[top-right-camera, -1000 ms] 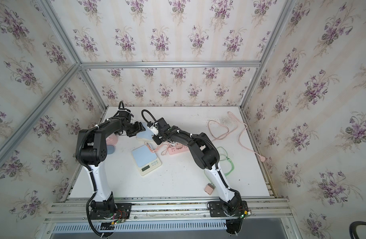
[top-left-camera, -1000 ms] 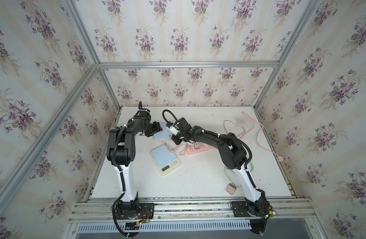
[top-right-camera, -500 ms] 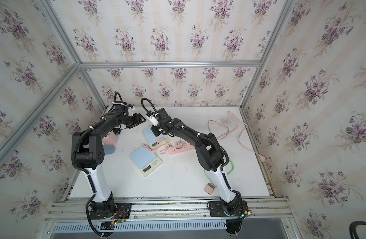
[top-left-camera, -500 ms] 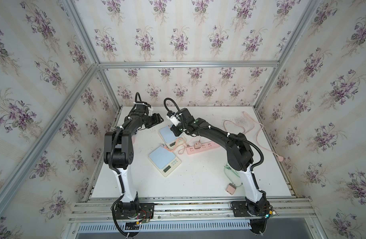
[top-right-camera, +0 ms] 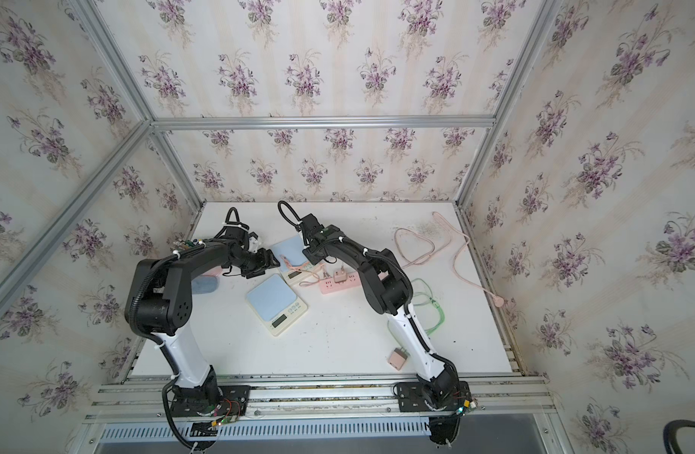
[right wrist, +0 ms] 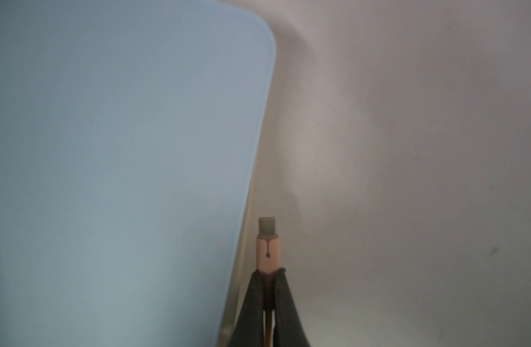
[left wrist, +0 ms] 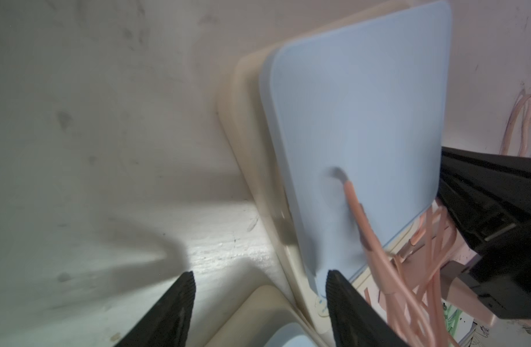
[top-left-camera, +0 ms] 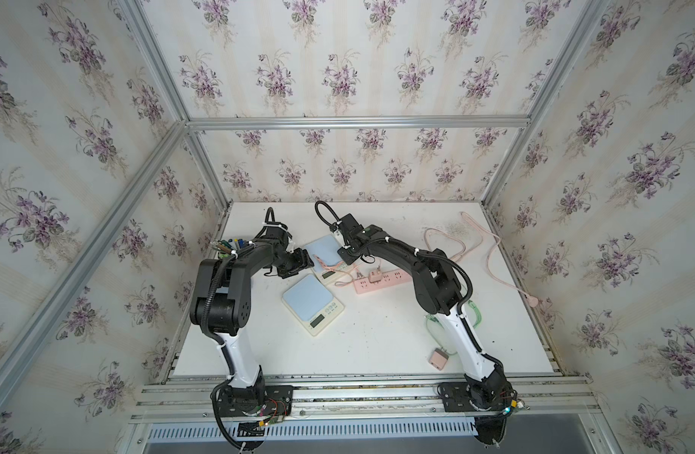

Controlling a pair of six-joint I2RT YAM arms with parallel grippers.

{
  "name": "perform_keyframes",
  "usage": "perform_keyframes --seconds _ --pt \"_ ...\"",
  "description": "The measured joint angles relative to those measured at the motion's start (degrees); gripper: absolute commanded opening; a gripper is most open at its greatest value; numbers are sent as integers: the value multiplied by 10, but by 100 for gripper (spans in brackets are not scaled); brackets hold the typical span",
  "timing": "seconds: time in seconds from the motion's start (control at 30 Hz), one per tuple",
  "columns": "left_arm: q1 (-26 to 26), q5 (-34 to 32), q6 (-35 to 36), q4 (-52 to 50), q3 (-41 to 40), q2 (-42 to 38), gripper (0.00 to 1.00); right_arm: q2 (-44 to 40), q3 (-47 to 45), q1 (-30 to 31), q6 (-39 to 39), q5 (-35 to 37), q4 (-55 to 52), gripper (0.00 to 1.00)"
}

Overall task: Charge the electronic scale
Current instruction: Adjust the electronic scale at the center of the board, then insert the charging cable into the electronic scale.

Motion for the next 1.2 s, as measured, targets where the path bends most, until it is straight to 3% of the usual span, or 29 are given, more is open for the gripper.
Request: perform_keyframes --seconds 0.17,0.33,0.6,0.93,1.2 --pt "-3 42 -17 42 14 27 71 -24 -49 7 0 -50 27 0" --pt "2 19 -25 41 73 64 71 -56 -100 12 30 -101 37 0" --pt "28 9 -14 32 180 104 71 -59 -90 34 49 -169 32 0" --pt "63 36 26 -21 163 74 71 -147 -177 44 -22 -107 71 0" --pt "73 31 40 -51 160 94 71 -128 -185 89 -59 -69 73 0"
